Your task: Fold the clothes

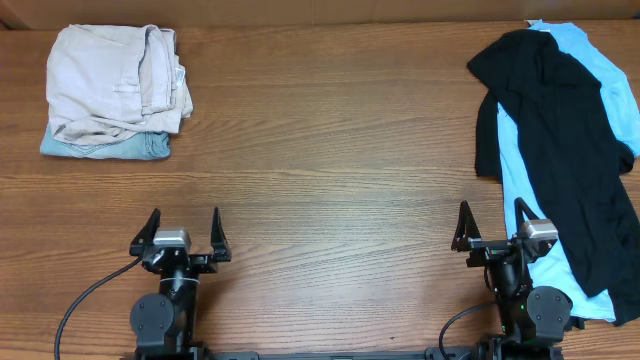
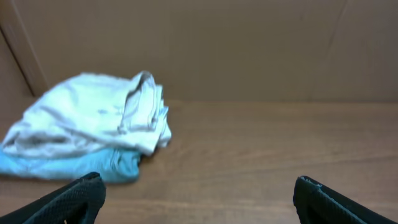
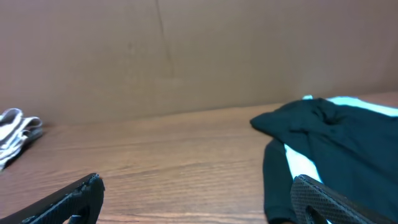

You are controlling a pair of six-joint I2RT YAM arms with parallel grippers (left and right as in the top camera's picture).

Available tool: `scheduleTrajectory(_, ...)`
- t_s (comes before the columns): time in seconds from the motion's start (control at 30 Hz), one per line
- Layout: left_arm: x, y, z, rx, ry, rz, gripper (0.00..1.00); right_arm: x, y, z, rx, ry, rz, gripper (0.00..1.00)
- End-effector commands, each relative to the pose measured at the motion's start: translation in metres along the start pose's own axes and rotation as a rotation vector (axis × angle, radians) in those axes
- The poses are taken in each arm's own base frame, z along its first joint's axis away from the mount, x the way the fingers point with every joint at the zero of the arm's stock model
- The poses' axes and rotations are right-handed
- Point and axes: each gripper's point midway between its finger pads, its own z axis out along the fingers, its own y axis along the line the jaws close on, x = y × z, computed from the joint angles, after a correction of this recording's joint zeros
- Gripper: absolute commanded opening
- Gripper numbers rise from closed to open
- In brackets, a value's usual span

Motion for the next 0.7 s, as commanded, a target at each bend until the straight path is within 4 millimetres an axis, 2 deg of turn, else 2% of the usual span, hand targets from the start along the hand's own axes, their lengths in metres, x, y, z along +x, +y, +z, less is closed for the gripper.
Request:
scheduleTrajectory(0.0, -0.012, -0.004, -0.001, 0.020, -0.053, -0.020, 1.00, -0.002, 0.007, -0.001, -0.041, -0.012, -0.004, 1.00)
scheduleTrajectory(0.17, -0.024, -0.016, -0.004, 0.089, -0.052, -0.058, 1.00, -0.021, 0.010, -0.004, -0.046, -0.045, -0.012, 1.00)
scheduleTrajectory(0.37, -0.053, -0.019, -0.001, 0.099, -0.037, -0.045, 1.00, -0.053, 0.017, -0.010, -0.053, -0.093, -0.023, 1.00)
scheduleTrajectory(0.5, -0.071, -0.020, 0.011, 0.105, 0.014, -0.047, 1.00, -0.076, 0.020, -0.011, -0.054, -0.100, -0.029, 1.00)
scheduleTrajectory(0.67, -0.098, -0.035, 0.037, 0.192, 0.110, -0.027, 1.00, -0.103, 0.022, -0.004, -0.037, -0.043, -0.016, 1.00)
